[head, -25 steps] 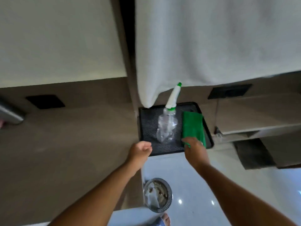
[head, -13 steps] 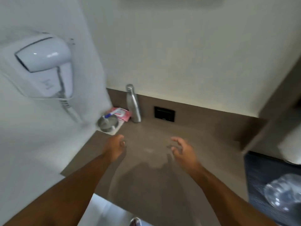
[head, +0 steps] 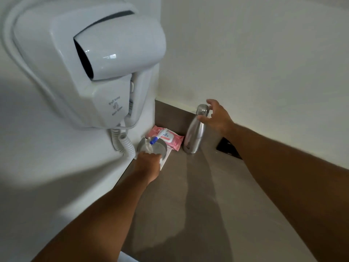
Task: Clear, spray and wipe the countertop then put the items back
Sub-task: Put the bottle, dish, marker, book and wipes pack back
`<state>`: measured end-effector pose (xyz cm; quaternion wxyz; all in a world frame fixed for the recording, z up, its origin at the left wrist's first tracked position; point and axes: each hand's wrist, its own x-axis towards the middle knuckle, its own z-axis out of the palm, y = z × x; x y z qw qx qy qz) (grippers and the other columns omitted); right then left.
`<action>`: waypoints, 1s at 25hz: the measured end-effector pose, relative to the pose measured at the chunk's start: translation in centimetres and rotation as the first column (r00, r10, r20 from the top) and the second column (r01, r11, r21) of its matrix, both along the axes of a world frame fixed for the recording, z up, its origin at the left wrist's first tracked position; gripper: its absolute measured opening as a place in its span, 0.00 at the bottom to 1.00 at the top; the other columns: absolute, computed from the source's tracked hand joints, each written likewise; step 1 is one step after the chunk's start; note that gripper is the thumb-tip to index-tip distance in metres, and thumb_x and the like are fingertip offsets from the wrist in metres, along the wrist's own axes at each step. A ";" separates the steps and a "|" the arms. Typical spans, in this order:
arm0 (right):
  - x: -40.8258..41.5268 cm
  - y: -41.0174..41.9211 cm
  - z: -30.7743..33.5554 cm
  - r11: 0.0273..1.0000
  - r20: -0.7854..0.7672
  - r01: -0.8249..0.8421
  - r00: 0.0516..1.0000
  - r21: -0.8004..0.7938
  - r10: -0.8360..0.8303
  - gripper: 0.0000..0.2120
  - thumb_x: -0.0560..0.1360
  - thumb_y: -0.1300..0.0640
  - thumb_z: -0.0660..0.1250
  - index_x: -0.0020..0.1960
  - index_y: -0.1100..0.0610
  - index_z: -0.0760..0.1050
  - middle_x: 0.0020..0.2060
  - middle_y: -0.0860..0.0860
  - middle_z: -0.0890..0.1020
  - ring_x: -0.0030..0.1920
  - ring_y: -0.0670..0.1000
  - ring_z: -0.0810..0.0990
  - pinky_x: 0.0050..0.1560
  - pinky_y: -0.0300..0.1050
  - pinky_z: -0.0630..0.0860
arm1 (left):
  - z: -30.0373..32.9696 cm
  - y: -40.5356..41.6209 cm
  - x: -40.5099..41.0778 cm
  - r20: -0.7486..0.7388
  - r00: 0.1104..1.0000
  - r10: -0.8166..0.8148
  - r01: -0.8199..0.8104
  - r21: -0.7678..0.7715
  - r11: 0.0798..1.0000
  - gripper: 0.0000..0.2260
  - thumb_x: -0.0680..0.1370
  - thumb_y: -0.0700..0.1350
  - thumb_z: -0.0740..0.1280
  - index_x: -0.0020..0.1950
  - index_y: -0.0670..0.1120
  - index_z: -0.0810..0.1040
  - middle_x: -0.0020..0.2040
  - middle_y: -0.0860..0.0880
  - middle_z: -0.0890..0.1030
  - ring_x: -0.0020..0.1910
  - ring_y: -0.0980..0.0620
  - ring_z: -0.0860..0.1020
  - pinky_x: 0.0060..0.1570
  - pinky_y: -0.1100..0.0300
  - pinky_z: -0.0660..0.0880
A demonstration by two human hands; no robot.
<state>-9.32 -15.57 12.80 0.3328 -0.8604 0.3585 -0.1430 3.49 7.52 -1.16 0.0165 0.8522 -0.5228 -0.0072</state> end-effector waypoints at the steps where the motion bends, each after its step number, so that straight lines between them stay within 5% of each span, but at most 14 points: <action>1: 0.8 -0.2 -0.5 1.000 -0.023 -0.004 1.000 -0.018 0.003 0.35 0.71 0.51 0.74 0.73 0.57 0.62 0.65 0.56 0.74 0.64 0.55 0.74 0.59 0.44 0.70 | -0.2 0.2 0.0 0.025 1.000 -0.015 0.014 0.022 1.000 0.09 0.79 0.48 0.62 0.56 0.48 0.78 0.49 0.47 0.84 0.49 0.45 0.81 0.52 0.54 0.72; 6: 1.1 0.6 -1.7 0.993 0.075 0.114 0.991 -0.006 -0.114 0.22 0.70 0.56 0.74 0.60 0.51 0.69 0.50 0.49 0.78 0.50 0.52 0.78 0.40 0.36 0.69 | 0.4 2.4 -1.0 0.037 0.999 -0.010 0.006 0.096 0.995 0.05 0.76 0.47 0.69 0.47 0.48 0.82 0.41 0.47 0.85 0.41 0.47 0.83 0.43 0.56 0.75; 12: -5.7 1.7 -1.3 0.975 0.219 0.215 0.950 0.061 -0.223 0.21 0.72 0.56 0.73 0.61 0.48 0.69 0.50 0.45 0.78 0.48 0.44 0.78 0.41 0.34 0.71 | -0.9 3.9 -5.7 -0.049 0.992 -0.112 0.113 0.023 0.993 0.02 0.75 0.45 0.71 0.47 0.50 0.82 0.41 0.50 0.84 0.41 0.50 0.82 0.42 0.55 0.78; 18: -17.6 -0.8 1.5 0.953 0.170 0.300 0.938 0.027 -0.300 0.22 0.71 0.55 0.74 0.61 0.49 0.71 0.48 0.40 0.77 0.46 0.42 0.78 0.40 0.32 0.70 | 0.1 -2.1 -12.6 -0.038 0.943 -0.331 0.330 -0.028 0.943 0.09 0.63 0.46 0.79 0.32 0.50 0.80 0.31 0.53 0.81 0.32 0.51 0.80 0.30 0.60 0.74; 21: -24.3 -2.8 3.0 0.923 0.094 0.378 0.924 -0.066 -0.372 0.23 0.70 0.56 0.75 0.63 0.51 0.71 0.51 0.45 0.77 0.46 0.47 0.77 0.42 0.32 0.68 | 0.3 -7.0 -17.3 -0.101 0.916 -0.387 0.391 0.013 0.920 0.02 0.74 0.46 0.70 0.43 0.51 0.82 0.42 0.53 0.83 0.44 0.52 0.81 0.41 0.57 0.76; 25: -32.2 -5.3 4.1 0.861 0.054 0.490 0.871 -0.136 -0.488 0.27 0.71 0.58 0.75 0.66 0.54 0.69 0.54 0.48 0.76 0.52 0.51 0.77 0.52 0.41 0.73 | 0.7 -13.5 -24.2 -0.097 0.851 -0.516 0.509 -0.085 0.856 0.07 0.79 0.42 0.62 0.51 0.50 0.80 0.50 0.52 0.81 0.53 0.52 0.78 0.46 0.56 0.75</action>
